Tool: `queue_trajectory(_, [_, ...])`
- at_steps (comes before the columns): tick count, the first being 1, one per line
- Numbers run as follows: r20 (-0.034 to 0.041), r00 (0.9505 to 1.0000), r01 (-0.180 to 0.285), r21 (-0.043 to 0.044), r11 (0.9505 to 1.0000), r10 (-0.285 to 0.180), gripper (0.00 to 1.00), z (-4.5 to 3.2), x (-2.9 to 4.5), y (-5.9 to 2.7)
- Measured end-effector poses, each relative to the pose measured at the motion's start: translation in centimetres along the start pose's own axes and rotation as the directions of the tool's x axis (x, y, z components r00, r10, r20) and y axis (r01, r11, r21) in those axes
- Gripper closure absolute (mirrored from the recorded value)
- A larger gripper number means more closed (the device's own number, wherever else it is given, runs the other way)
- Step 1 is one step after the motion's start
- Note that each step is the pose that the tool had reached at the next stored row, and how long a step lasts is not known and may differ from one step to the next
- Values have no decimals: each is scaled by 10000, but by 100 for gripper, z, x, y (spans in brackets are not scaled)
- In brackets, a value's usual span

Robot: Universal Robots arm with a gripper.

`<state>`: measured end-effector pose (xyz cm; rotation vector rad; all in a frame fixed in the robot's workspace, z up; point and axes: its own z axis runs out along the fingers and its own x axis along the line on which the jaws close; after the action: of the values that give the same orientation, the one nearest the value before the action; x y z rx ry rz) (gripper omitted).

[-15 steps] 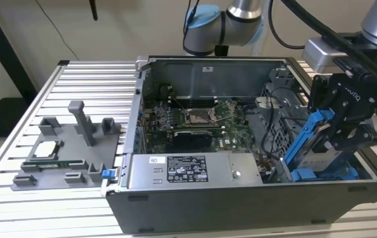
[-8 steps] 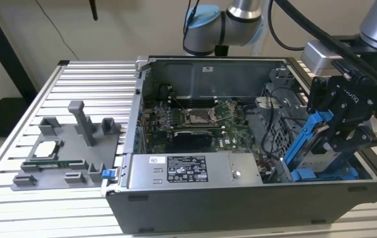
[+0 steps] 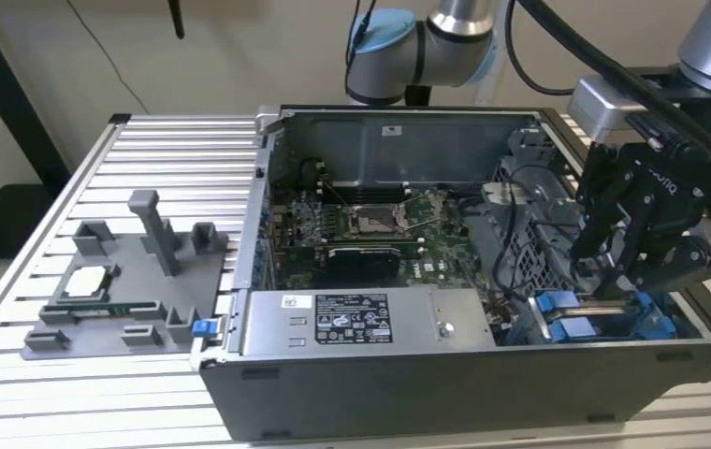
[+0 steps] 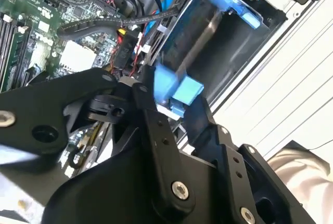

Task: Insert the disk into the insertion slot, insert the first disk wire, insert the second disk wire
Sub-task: 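Insert the disk into the insertion slot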

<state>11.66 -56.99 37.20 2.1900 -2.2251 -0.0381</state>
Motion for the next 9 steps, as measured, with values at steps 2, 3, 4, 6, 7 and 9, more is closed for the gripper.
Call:
queue_trajectory(2, [0,10000,0,0,10000,0,0,0,0,0])
queue_trajectory(3, [-1,10000,0,0,10000,0,0,0,0,0])
queue_trajectory(4, [0,10000,0,0,10000,0,0,0,0,0])
queue_trajectory(6, [0,10000,0,0,10000,0,0,-1,0,0])
queue_trajectory(7, [2,10000,0,0,10000,0,0,-5,0,0])
queue_trajectory(9, [-15,10000,-2,-9,10000,1,0,-17,0,1])
